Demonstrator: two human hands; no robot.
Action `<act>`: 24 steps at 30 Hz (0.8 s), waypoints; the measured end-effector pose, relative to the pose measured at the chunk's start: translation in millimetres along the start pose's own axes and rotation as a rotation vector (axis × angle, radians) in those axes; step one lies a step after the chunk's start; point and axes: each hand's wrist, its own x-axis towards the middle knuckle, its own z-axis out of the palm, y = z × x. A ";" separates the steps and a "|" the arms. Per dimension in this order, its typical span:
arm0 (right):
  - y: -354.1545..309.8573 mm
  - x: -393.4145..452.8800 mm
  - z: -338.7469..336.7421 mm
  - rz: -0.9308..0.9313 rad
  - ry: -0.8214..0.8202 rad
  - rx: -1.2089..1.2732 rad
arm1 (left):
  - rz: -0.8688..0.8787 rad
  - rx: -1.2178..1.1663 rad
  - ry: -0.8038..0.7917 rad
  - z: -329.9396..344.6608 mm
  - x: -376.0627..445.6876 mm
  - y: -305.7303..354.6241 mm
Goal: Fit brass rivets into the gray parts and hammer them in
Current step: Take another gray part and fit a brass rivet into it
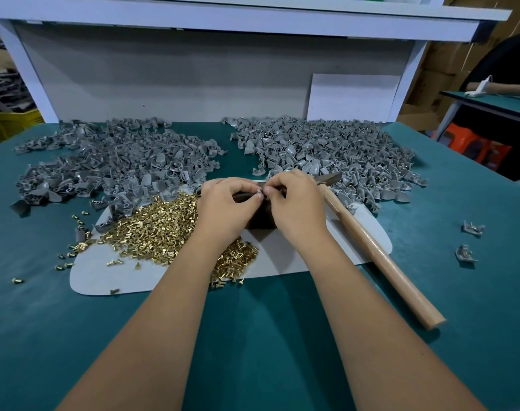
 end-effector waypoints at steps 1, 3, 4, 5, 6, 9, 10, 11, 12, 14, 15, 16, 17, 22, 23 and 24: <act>-0.4 0.1 -0.2 0.010 0.000 0.015 | -0.007 -0.003 0.004 0.3 -0.2 0.5; -0.2 0.2 -0.7 0.028 -0.003 0.040 | -0.015 -0.012 0.013 1.1 -0.4 0.8; -0.5 0.2 -0.7 0.038 -0.004 0.045 | -0.019 -0.021 0.015 1.2 -0.3 0.7; -1.3 -0.3 -0.3 0.049 0.001 0.047 | -0.025 -0.032 0.015 1.0 -0.2 0.4; -2.6 -0.7 0.4 0.063 0.017 0.045 | -0.031 -0.044 0.013 0.5 0.1 0.1; -8.3 -1.3 2.6 0.106 0.066 0.010 | -0.030 -0.071 0.005 -0.7 0.6 -1.2; -9.4 -0.8 3.1 0.122 0.064 0.000 | -0.028 -0.074 0.004 -1.0 0.5 -1.3; -10.0 0.1 3.2 0.137 0.055 -0.005 | -0.027 -0.075 0.001 -1.3 0.6 -1.3; -10.2 0.9 3.0 0.151 0.044 -0.012 | -0.026 -0.075 -0.002 -1.1 0.8 -1.6; -10.7 2.5 2.6 0.162 0.027 -0.051 | -0.022 -0.077 0.000 -0.9 0.8 -1.9; -10.8 2.6 2.7 0.156 0.026 -0.071 | -0.022 -0.076 0.002 -1.1 0.6 -1.8; -10.5 2.3 2.9 0.142 0.030 -0.083 | -0.023 -0.074 0.003 -1.1 0.3 -1.8; -9.6 1.4 3.5 0.123 0.036 -0.090 | -0.023 -0.072 0.004 -1.3 0.0 -1.9; -0.1 -3.8 5.7 0.017 0.047 -0.104 | -0.001 -0.041 0.009 -1.2 -2.5 -0.5; 1.0 -4.2 5.9 0.007 0.048 -0.094 | 0.002 -0.037 0.007 -1.3 -2.4 -0.6; 1.5 -4.6 6.2 0.013 0.052 -0.062 | 0.000 -0.037 0.004 -1.1 -2.0 -1.1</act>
